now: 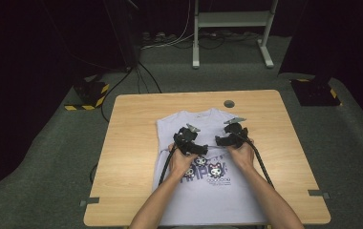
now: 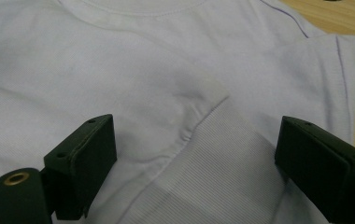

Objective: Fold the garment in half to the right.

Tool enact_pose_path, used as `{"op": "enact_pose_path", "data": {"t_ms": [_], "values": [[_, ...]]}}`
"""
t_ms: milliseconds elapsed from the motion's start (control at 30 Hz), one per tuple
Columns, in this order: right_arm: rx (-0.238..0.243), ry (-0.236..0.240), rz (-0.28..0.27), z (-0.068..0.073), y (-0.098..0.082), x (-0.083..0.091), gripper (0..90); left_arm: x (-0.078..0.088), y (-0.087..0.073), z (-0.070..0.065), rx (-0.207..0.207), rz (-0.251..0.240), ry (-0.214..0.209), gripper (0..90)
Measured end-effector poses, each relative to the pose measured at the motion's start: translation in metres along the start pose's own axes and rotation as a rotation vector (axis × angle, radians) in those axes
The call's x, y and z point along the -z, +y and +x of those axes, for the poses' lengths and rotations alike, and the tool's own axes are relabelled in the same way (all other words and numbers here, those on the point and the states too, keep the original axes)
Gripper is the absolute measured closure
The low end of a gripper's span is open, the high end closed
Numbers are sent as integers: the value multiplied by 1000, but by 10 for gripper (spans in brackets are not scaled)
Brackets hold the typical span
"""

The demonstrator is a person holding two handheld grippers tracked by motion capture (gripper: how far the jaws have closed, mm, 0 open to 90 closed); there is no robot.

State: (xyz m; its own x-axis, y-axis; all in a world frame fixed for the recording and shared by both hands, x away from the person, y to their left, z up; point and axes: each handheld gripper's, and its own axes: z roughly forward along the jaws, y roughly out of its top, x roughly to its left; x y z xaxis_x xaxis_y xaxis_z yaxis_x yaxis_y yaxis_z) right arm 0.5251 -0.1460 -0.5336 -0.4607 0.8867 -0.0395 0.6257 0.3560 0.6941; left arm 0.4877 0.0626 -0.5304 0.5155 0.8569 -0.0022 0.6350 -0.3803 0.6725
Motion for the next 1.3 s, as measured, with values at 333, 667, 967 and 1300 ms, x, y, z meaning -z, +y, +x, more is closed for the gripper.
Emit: {"op": "enact_pose_path", "data": {"t_ms": [333,667,967,1300], "values": [[18,-12,4,-14,-6,5,95,25,-30,30,87,-38,10,34],[32,59,-74,8,-15,25,124,31,-18,13,33,-121,4,50],[41,63,-38,1,-31,22,98,22,-29,28,66,-41,68,48],[38,80,-71,3,-33,37,99,47,-35,27,81,-155,22,67]]}}
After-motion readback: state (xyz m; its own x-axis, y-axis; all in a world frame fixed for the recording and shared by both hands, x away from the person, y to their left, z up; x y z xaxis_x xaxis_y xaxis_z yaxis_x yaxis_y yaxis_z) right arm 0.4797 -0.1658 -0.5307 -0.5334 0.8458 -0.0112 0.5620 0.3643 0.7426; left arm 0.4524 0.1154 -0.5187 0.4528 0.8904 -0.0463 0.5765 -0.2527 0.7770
